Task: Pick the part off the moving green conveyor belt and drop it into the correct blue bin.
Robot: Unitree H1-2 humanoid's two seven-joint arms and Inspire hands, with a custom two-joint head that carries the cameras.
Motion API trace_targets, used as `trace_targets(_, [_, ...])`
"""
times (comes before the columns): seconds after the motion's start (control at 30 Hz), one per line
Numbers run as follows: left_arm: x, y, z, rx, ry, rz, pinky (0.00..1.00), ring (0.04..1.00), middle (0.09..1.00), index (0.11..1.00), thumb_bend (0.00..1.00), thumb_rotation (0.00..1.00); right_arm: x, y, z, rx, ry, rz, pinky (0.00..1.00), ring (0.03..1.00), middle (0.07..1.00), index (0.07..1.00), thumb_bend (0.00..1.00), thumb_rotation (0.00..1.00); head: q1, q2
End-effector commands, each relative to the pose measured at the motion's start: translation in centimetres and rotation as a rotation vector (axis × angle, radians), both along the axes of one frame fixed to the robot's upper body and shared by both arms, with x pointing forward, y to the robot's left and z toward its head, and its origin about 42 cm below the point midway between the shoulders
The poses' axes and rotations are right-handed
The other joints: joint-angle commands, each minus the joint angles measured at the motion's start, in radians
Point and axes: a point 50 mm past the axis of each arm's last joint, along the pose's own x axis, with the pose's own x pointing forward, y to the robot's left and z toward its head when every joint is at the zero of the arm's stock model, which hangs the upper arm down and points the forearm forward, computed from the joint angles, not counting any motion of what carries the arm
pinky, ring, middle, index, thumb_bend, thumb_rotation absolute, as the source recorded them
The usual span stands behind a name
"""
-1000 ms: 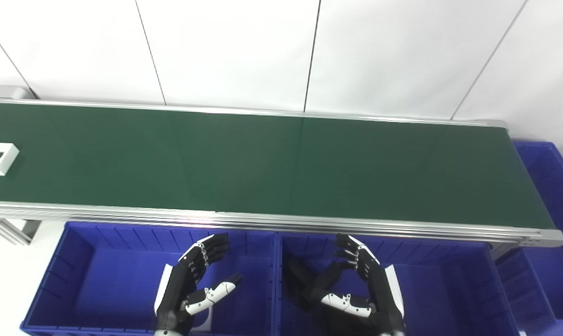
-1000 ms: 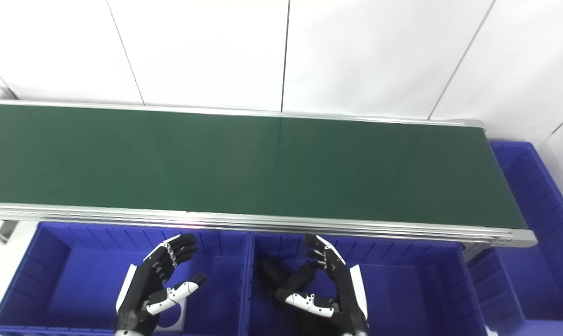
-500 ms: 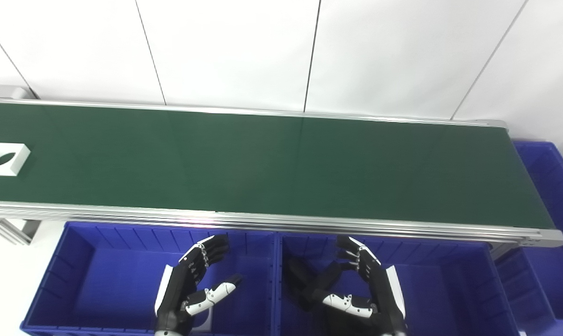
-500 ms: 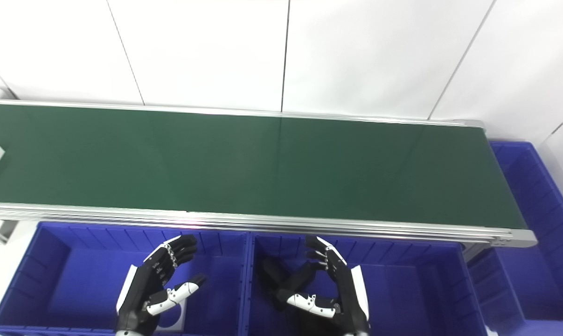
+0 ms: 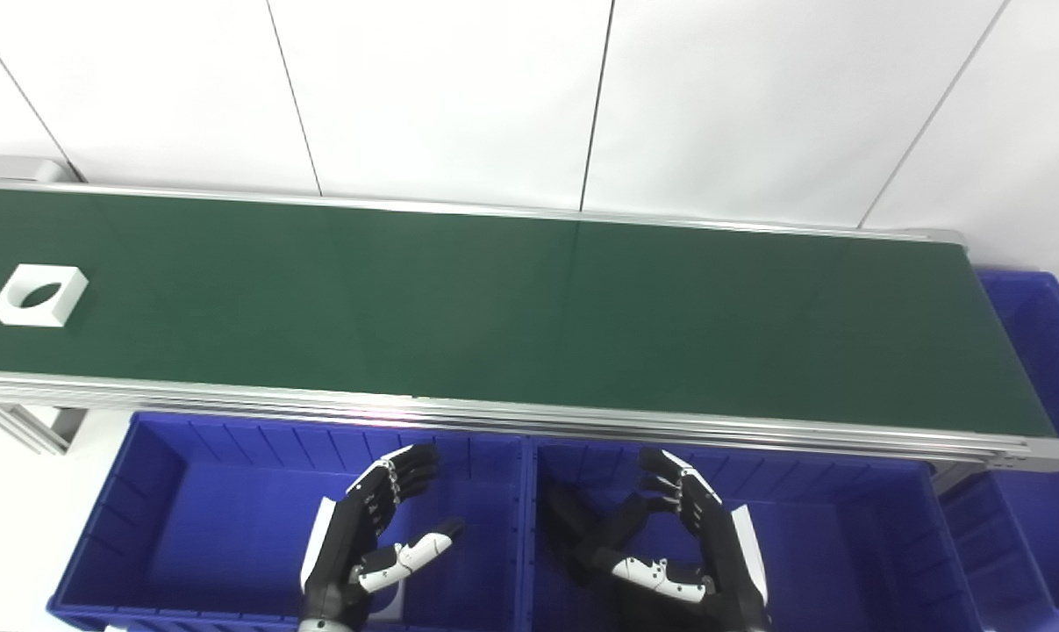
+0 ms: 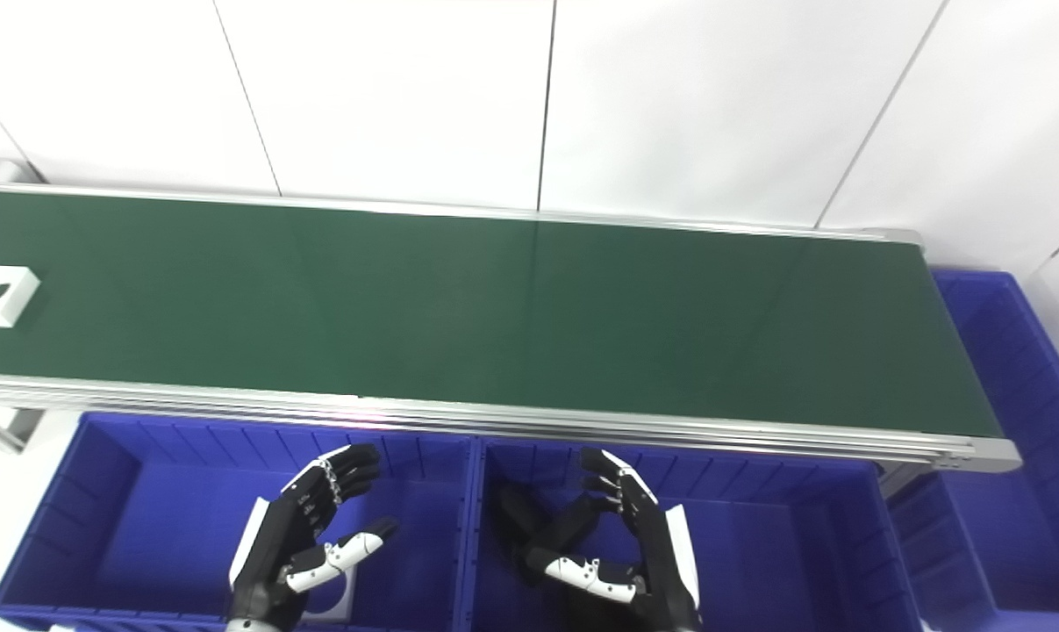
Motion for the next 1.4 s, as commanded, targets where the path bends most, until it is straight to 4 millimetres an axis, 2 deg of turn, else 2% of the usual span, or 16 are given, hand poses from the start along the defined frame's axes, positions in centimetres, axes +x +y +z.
trace_targets(0.0, [0.5,-0.5,0.7,-0.005,-0.057,0.003,0.8,0.771,0.78,0.744,0.57,0.0,0.7,0.0,1.0,0.021,-0.077,0.015,0.66,0.746,0.796,0.796,0.7,0.05,0.018,-0.008])
trace_targets(0.2, [0.5,-1.1,0.6,-0.011,-0.058,-0.002,0.8,0.776,0.775,0.734,0.58,0.0,0.6,-0.7,0.8,0.023,-0.066,0.016,0.67,0.756,0.805,0.808,0.68,0.06,0.101,-0.032])
trace_targets(0.27, [0.5,-1.6,0.4,-0.012,-0.055,-0.005,0.8,0.772,0.771,0.725,0.6,0.0,0.6,-1.1,0.6,0.024,-0.057,0.019,0.67,0.757,0.807,0.81,0.67,0.05,0.183,-0.066])
trace_targets(0.4, [0.5,-2.7,0.0,-0.002,-0.042,-0.004,0.79,0.755,0.755,0.707,0.66,0.0,0.7,-1.9,0.1,0.026,-0.036,0.018,0.68,0.757,0.81,0.814,0.65,0.0,0.248,-0.098])
trace_targets(0.47, [0.5,-3.3,-0.3,0.012,-0.043,-0.002,0.78,0.746,0.748,0.703,0.67,0.0,0.7,-2.3,-0.1,0.025,-0.025,0.012,0.67,0.754,0.81,0.812,0.65,0.0,0.3,-0.131])
trace_targets(0.5, [0.6,-3.5,-0.4,0.012,-0.045,-0.002,0.77,0.742,0.745,0.7,0.68,0.0,0.6,-2.5,-0.3,0.028,-0.018,0.009,0.67,0.754,0.811,0.812,0.65,0.0,0.3,-0.131])
trace_targets(0.6, [0.8,-4.1,-0.8,0.001,-0.044,-0.009,0.76,0.732,0.74,0.698,0.7,0.0,0.8,-3.1,-0.8,0.019,0.002,0.005,0.67,0.752,0.811,0.815,0.64,0.0,0.367,-0.174])
trace_targets(0.63, [0.9,-4.3,-0.8,0.001,-0.043,-0.011,0.76,0.73,0.739,0.698,0.71,0.0,0.7,-3.3,-0.9,0.023,0.009,0.006,0.67,0.752,0.812,0.817,0.64,0.0,0.367,-0.174])
trace_targets(0.73, [1.0,-4.7,-1.1,0.003,-0.035,-0.017,0.76,0.725,0.733,0.692,0.74,0.0,0.8,-3.7,-1.2,0.047,0.027,0.005,0.69,0.768,0.824,0.824,0.62,0.0,0.43,-0.211])
trace_targets(0.77, [1.1,-4.9,-1.2,0.004,-0.032,-0.019,0.75,0.721,0.731,0.688,0.76,0.0,0.8,-3.7,-1.2,0.053,0.03,0.004,0.7,0.776,0.826,0.825,0.62,0.0,0.43,-0.211])
trace_targets(0.83, [1.2,-5.2,-1.3,0.002,-0.026,-0.022,0.74,0.715,0.726,0.684,0.78,0.0,0.8,-4.0,-1.4,0.058,0.038,-0.001,0.7,0.78,0.829,0.829,0.61,0.0,0.458,-0.239])
trace_targets(0.97, [1.4,-5.6,-1.5,-0.01,-0.018,-0.018,0.72,0.706,0.713,0.674,0.8,0.0,0.9,-4.3,-1.6,0.059,0.049,-0.004,0.72,0.795,0.841,0.846,0.6,0.0,0.467,-0.254])
trace_targets(1.37, [1.7,-5.6,-1.4,-0.006,-0.028,-0.025,0.72,0.708,0.714,0.669,0.82,0.0,1.2,-4.1,-1.5,0.061,0.044,0.002,0.74,0.796,0.84,0.846,0.59,0.0,0.45,-0.24])
